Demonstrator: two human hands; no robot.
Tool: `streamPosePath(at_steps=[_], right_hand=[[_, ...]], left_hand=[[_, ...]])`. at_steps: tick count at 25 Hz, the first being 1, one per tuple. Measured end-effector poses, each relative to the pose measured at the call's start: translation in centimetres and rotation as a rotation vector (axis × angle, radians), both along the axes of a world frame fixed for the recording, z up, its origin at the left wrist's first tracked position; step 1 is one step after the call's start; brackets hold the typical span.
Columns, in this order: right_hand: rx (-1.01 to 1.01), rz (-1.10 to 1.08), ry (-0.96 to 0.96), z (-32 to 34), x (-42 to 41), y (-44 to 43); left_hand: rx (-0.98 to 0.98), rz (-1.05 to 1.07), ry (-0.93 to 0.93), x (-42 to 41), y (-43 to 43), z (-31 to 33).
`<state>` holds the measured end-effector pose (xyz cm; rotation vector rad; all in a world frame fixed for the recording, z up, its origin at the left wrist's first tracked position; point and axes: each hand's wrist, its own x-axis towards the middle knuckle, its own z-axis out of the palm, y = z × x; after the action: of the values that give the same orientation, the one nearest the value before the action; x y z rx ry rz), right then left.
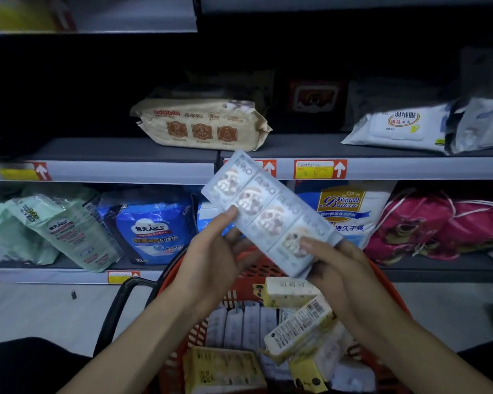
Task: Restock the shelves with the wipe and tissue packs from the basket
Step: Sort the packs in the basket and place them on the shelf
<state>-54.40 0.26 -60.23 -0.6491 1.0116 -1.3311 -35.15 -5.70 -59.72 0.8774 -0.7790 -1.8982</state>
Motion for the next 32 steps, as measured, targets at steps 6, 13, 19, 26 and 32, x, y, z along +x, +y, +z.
streamPosePath(at_steps=[6, 13, 19, 26, 32], right_hand=[[0.026, -0.118, -0.239, 1.2, -1.4, -0.6], [0.07, -0.19, -0.226, 0.7, -2.3, -0.5], [0.11, -0.189, -0.216, 0.8, -2.4, -0.1], [0.089, -0.205, -0.119, 1.3, -1.9, -0.5], [0.127, -0.149, -0.115, 1.2, -1.7, -1.0]], left_hand=[[-0.076, -0.005, -0.122, 0.8, -0.5, 0.8], [-0.039, 0.064, -0.098, 0.7, -0.9, 1.2], [-0.046, 0.044, -0.116, 0.9, -0.9, 1.3], [-0.184, 0.013, -0.21, 0.9, -0.8, 1.6], [-0.209, 0.016, -0.175, 1.4, -0.7, 1.6]])
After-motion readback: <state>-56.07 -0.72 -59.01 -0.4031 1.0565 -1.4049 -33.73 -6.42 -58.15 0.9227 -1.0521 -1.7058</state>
